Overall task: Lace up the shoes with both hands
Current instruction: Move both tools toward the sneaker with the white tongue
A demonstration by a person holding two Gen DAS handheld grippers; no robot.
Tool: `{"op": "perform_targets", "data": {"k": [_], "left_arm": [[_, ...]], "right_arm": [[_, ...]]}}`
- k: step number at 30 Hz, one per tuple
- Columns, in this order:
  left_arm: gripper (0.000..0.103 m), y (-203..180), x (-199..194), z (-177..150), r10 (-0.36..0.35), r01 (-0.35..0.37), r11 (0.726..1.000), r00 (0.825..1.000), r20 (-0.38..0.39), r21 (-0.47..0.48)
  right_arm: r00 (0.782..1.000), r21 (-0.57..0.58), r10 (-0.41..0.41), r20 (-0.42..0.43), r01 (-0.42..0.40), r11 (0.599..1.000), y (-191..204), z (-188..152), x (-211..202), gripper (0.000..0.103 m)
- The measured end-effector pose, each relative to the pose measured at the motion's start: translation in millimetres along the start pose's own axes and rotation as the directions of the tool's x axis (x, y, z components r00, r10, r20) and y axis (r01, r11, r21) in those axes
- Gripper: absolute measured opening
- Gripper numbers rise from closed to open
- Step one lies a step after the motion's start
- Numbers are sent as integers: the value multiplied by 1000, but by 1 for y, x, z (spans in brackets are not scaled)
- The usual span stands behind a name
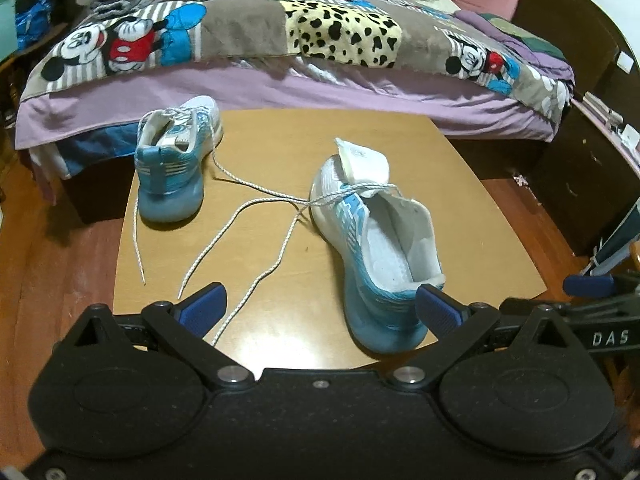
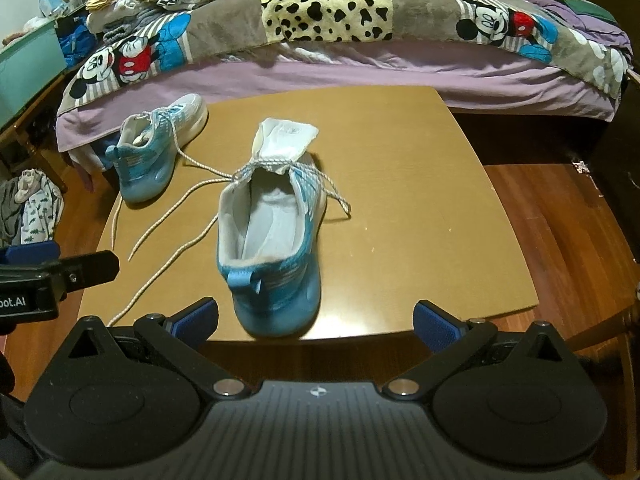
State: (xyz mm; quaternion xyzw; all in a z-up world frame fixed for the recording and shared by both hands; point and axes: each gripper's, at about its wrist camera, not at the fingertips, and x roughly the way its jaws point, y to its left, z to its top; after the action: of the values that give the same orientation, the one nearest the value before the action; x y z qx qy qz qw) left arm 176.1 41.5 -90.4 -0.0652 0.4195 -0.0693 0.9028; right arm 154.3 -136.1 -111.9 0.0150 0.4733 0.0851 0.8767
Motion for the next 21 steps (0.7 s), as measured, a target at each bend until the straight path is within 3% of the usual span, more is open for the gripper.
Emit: {"op": "perform_targets", "data": {"k": [3, 17, 21], "left_arm": [[102, 2, 6, 4, -24, 24, 1000, 1000, -2, -11], [102, 9, 49, 23, 18, -17, 999, 1000, -15, 47], [102, 19, 62, 31, -14, 14, 1000, 1000, 3, 16]], "right_arm": [[1000, 1, 6, 6, -6, 1000, -2, 5, 6, 103], [999, 33, 32, 5, -32, 999, -11, 29, 48, 103], [999, 46, 37, 10, -38, 998, -14, 35, 62, 103]]}}
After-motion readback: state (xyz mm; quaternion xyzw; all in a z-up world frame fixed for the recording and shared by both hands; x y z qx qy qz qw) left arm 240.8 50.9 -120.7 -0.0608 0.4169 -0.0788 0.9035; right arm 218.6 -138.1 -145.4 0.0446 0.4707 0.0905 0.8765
